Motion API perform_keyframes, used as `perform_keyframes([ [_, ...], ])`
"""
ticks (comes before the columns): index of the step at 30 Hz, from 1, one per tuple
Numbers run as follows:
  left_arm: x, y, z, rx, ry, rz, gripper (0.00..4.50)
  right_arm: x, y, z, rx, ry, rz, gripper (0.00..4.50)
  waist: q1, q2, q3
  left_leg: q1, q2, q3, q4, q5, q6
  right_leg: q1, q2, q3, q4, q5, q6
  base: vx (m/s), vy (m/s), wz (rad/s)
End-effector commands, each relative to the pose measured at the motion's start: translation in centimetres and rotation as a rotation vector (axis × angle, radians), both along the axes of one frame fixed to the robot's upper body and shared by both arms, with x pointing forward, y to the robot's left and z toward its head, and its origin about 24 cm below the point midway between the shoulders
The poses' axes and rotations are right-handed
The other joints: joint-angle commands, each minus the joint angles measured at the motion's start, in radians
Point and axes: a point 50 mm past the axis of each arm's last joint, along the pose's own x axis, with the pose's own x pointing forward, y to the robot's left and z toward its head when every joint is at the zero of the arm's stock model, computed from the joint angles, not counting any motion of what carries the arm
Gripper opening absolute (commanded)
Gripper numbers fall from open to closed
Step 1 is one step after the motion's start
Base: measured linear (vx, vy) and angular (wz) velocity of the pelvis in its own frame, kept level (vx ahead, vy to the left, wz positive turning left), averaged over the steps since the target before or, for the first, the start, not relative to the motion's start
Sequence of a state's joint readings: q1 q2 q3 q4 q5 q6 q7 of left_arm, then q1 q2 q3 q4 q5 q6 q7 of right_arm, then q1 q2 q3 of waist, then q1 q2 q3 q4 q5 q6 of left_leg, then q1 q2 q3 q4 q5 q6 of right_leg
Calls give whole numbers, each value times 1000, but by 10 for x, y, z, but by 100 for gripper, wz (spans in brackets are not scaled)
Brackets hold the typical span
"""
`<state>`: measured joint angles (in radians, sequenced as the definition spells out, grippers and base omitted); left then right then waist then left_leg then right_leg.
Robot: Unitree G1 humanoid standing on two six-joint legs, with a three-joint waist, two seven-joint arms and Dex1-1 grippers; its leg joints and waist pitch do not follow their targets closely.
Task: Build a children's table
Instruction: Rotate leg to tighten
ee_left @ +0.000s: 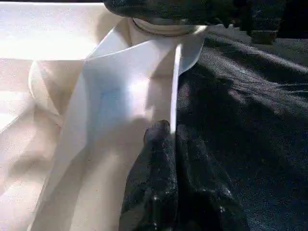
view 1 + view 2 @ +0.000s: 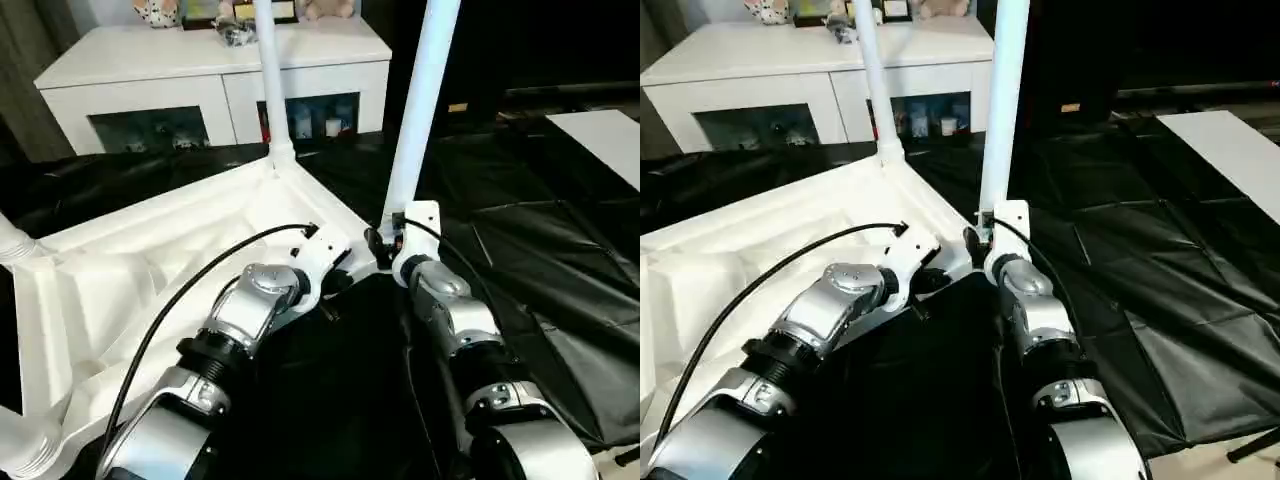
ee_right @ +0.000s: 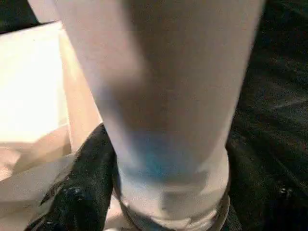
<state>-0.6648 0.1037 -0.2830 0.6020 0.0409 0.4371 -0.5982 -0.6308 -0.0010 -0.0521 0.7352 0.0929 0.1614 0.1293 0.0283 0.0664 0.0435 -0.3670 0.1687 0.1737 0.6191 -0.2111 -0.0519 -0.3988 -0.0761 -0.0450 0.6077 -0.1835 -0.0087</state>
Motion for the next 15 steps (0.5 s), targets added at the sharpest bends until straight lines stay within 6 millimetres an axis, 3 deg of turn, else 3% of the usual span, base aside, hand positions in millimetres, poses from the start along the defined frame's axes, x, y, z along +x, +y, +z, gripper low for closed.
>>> perform_keyframes([
  [1, 9, 18, 4, 43, -49, 107, 0, -11, 35, -4, 100, 23, 184, 347, -3, -6, -51, 7, 46, -25, -100, -317, 9, 36, -67, 36, -92, -334, -185, 0, 0, 0],
  [3, 7, 21, 4, 27, -33, 76, 0, -10, 31, 5, 103, -20, 241, 367, -8, -2, -53, -3, 45, -28, -101, -296, 19, 46, -68, 34, -86, -297, -192, 0, 0, 0],
  [4, 6, 21, 5, 21, -27, 65, 0, -10, 31, 8, 109, -30, 265, 367, -15, -5, -53, -10, 45, -29, -101, -285, 24, 50, -68, 31, -84, -289, -192, 0, 0, 0],
  [5, 5, 22, 6, 8, -34, 29, 0, -11, 28, 10, 89, -46, 309, 383, -19, -3, -55, -6, 44, -27, -98, -276, 32, 46, -68, 31, -86, -287, -196, 0, 0, 0],
  [7, 3, 23, 5, -1, -19, 4, 0, -13, 25, 13, 63, -65, 363, 400, -22, -3, -58, -11, 46, -26, -94, -235, 45, 51, -69, 32, -83, -237, -217, 0, 0, 0],
  [9, -1, 26, 6, -8, -19, -62, 0, -19, 17, 16, 15, -87, 478, 400, -18, -1, -62, -8, 48, -24, -88, -182, 66, 51, -67, 31, -76, -152, -243, 28, -4, 1],
  [10, -2, 28, 7, -8, -16, -73, 0, -20, 15, 16, 7, -89, 501, 400, -18, -1, -62, -8, 48, -24, -88, -182, 66, 51, -67, 31, -76, -152, -243, 75, -8, 2],
  [11, -7, 32, 8, -12, -14, -151, 0, -28, 4, 18, -31, -97, 604, 400, -14, -1, -74, -8, 47, -20, -76, -86, 100, 58, -67, 30, -57, 10, -278, 75, -8, 2],
  [12, -10, 34, 9, -15, -17, -190, 0, -32, 0, 19, -47, -98, 643, 400, -10, -2, -76, -10, 47, -20, -70, -21, 139, 59, -66, 28, -46, 117, -297, 70, -8, 2],
  [13, -13, 37, 11, -16, -12, -233, 0, -35, -6, 20, -69, -102, 681, 400, -7, -1, -78, -9, 47, -19, -64, 9, 173, 56, -68, 26, -41, 173, -315, 0, 0, 0],
  [15, -22, 41, 15, -34, -11, -335, 0, -40, -17, 23, -106, -111, 743, 400, -3, 1, -81, -12, 49, -19, -58, 36, 204, 55, -69, 24, -35, 194, -325, 0, 0, 0],
])
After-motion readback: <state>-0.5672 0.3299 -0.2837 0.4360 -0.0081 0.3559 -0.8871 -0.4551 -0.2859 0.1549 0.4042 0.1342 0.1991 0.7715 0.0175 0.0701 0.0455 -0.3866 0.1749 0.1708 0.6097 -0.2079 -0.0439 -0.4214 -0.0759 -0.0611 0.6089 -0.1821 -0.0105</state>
